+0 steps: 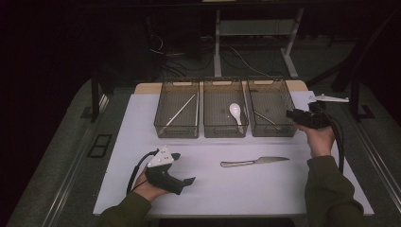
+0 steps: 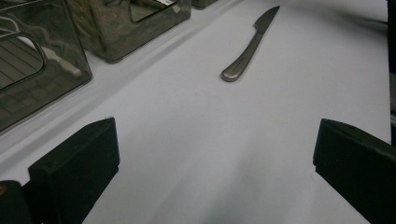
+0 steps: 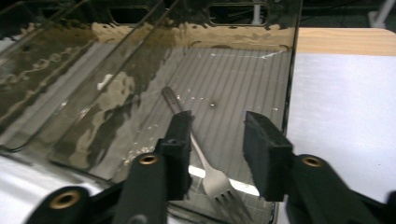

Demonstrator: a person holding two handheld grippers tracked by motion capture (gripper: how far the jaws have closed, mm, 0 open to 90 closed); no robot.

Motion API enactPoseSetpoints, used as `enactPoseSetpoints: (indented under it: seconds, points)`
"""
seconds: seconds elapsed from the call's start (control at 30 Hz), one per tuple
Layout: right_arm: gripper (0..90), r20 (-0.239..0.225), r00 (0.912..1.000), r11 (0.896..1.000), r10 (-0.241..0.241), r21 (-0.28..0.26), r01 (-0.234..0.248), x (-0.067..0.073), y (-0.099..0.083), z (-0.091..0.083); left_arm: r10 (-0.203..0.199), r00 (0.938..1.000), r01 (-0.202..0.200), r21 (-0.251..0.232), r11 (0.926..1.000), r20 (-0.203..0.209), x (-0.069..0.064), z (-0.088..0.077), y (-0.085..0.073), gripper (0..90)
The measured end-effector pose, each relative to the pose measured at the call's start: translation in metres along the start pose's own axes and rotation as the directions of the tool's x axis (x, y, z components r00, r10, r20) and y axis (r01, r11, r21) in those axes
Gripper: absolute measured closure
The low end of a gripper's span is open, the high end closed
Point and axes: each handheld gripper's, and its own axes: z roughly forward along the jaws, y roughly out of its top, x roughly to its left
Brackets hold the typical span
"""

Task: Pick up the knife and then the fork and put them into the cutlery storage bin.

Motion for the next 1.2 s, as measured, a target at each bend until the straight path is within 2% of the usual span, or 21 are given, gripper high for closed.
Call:
enactPoseSetpoints:
  seconds: [0.17, 0.37, 0.47, 0.7, 0.8, 1.0, 1.2]
  points:
    - [53.5, -0.036, 0.9991, 1.000, -0.024, -0.001, 0.024, 0.002, 0.001, -0.011, 0.002, 1.0000, -0.002, -0.002, 1.0000, 0.000, -0.001, 0.000, 0.000, 0.0]
    - [50.5, -0.094, 0.9938, 0.998, -0.059, -0.002, 0.059, 0.009, 0.000, -0.026, 0.002, 1.0000, -0.002, -0.004, 1.0000, -0.001, 0.000, -0.001, 0.000, 0.0]
    - [49.3, -0.125, 0.9883, 0.996, -0.088, 0.002, 0.089, 0.013, -0.002, -0.032, 0.000, 1.0000, 0.000, -0.005, 1.0000, -0.002, 0.000, -0.001, 0.000, 0.0]
    - [48.9, -0.183, 0.9767, 0.993, -0.112, 0.012, 0.117, 0.024, -0.011, -0.040, 0.005, 1.0000, -0.005, -0.008, 1.0000, -0.003, 0.000, -0.002, 0.000, 0.0]
    - [49.6, -0.198, 0.9727, 0.992, -0.122, 0.016, 0.127, 0.028, -0.016, -0.044, -0.005, 1.0000, 0.005, -0.007, 1.0000, -0.004, -0.001, -0.002, 0.000, 0.0]
    - [54.7, -0.225, 0.9629, 0.987, -0.149, 0.032, 0.160, 0.035, -0.025, -0.049, 0.004, 1.0000, -0.004, -0.002, 1.0000, -0.005, -0.001, -0.002, 0.000, 0.0]
    - [63.8, -0.243, 0.9500, 0.974, -0.196, 0.067, 0.218, 0.040, -0.034, -0.047, 0.003, 1.0000, -0.003, -0.001, 1.0000, -0.006, -0.001, -0.003, 0.000, 0.0]
